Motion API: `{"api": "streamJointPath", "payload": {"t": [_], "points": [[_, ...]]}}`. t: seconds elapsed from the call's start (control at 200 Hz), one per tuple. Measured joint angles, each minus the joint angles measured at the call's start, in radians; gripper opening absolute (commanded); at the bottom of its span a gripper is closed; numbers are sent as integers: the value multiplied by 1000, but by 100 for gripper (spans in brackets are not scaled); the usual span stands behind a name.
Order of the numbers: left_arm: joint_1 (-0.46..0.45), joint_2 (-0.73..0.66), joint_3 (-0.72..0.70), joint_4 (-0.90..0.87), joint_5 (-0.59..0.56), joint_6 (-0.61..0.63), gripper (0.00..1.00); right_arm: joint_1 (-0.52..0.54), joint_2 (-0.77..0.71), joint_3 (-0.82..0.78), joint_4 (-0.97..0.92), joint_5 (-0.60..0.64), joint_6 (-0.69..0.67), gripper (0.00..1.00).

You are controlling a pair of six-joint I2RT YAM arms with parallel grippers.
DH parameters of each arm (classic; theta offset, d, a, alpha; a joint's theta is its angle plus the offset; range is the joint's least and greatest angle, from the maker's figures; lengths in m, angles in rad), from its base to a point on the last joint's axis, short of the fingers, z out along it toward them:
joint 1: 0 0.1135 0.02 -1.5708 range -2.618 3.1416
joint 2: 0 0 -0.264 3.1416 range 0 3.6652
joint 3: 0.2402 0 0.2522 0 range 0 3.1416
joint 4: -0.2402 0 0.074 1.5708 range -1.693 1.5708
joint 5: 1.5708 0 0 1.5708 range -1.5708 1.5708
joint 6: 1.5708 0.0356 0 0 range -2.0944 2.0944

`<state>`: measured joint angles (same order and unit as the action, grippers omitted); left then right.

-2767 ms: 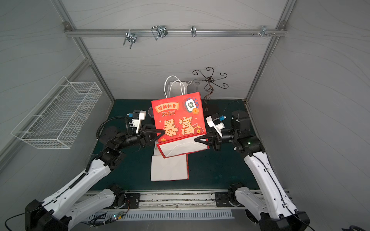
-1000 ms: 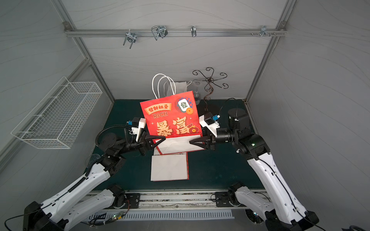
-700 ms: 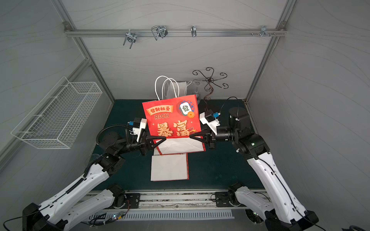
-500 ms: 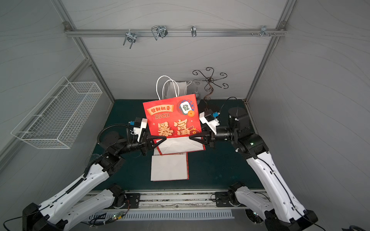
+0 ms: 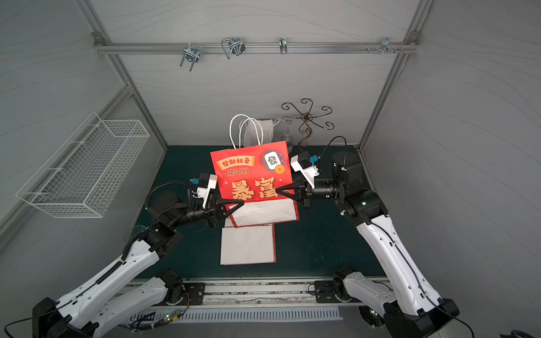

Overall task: Put away the paper bag
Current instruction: Press the paper bag.

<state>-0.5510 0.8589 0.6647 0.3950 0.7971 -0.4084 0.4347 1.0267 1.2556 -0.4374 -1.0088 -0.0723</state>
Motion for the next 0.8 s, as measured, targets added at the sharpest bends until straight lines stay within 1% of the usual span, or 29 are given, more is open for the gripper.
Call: {"api": "streamJointPath", "payload": {"t": [0.1,0.15,0.19,0.24,0.27,0.32,0.45,0.485,0.515,0.55,0.585,0.62,0.68,0.74,0.8], "points": [[-1,0,-7,-26,0,9,0,-9,4,8,43,0,22,32],[-1,0,-10,-37,0,12,0,-11,8,17,57,0,31,30],[-1,0,-11,-45,0,13,0,-14,13,22,68,0,37,23],[-1,0,-11,-50,1,15,0,-15,19,27,80,-3,38,7],[-1,0,-11,-51,2,16,0,-16,24,31,86,-2,43,0],[-1,0,-11,-53,3,16,0,-17,31,36,90,-9,63,0],[-1,0,-11,-56,3,21,0,-17,44,38,100,-17,60,0],[-1,0,-11,-56,3,22,0,-18,45,38,102,-17,61,16],[-1,0,-11,-56,3,24,0,-18,45,38,102,-17,65,26],[-1,0,-11,-58,4,27,0,-18,45,39,107,-17,70,32],[-1,0,-11,-65,5,30,0,-18,46,40,115,-16,70,34],[-1,0,-11,-72,5,33,0,-18,47,44,121,-17,74,33],[-1,1,-11,-85,6,39,0,-18,50,52,131,-20,80,28],[-1,1,-11,-99,8,44,0,-18,54,59,142,-20,82,19],[-1,1,-11,-109,9,51,0,-19,60,66,149,-22,89,8]]}}
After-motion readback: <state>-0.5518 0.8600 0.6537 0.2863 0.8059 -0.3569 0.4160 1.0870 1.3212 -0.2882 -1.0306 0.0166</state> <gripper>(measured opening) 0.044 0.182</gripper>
